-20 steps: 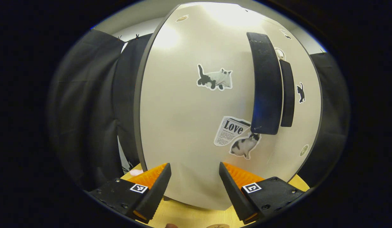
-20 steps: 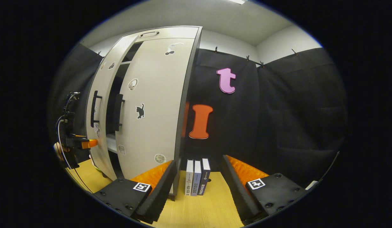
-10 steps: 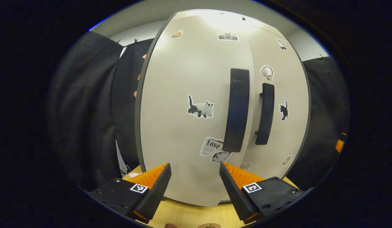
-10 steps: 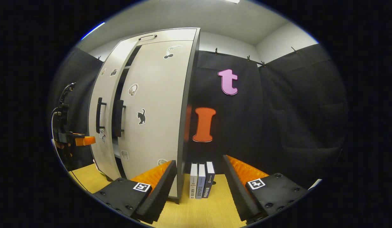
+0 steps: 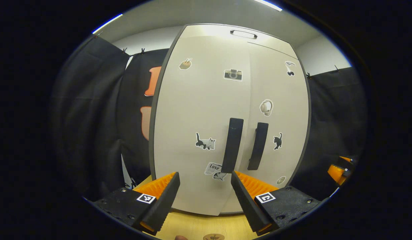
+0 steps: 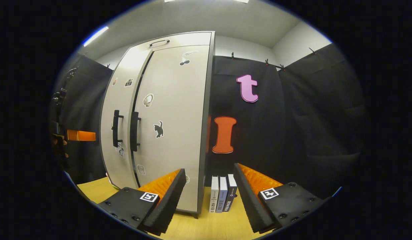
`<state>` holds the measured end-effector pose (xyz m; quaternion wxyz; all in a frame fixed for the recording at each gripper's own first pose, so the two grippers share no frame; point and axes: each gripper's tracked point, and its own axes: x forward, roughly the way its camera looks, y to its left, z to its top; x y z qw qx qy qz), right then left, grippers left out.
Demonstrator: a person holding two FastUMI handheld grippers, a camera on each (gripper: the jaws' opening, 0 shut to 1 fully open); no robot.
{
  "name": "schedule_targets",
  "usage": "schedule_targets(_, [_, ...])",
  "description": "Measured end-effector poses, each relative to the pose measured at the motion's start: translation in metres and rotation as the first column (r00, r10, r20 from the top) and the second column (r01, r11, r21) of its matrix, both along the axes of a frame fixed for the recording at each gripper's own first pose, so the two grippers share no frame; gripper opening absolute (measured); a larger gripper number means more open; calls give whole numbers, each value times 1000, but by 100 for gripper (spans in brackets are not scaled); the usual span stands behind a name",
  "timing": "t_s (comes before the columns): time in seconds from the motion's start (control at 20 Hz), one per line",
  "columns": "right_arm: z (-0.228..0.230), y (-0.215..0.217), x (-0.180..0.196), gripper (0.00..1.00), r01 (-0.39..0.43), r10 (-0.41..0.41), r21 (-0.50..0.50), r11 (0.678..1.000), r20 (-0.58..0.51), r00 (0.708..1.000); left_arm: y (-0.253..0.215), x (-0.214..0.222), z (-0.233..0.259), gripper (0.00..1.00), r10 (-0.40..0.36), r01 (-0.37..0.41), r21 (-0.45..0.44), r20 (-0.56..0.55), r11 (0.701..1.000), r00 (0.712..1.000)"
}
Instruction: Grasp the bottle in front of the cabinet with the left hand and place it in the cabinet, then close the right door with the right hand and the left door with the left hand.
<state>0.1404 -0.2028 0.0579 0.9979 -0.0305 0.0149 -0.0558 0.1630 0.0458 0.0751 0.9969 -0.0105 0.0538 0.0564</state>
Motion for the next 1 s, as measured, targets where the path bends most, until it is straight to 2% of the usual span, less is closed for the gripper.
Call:
schedule_targets(0.25, [2,8,4,95,-17,17,3,1000,2,1000,-8,-13,22,94,-28,28,9,38,1000,999])
schedule_targets(1.0, [5,22,10,95,-20,20,-9,1000,7,1000,20,-20,21,94,15,-14,-22,42,1000,999])
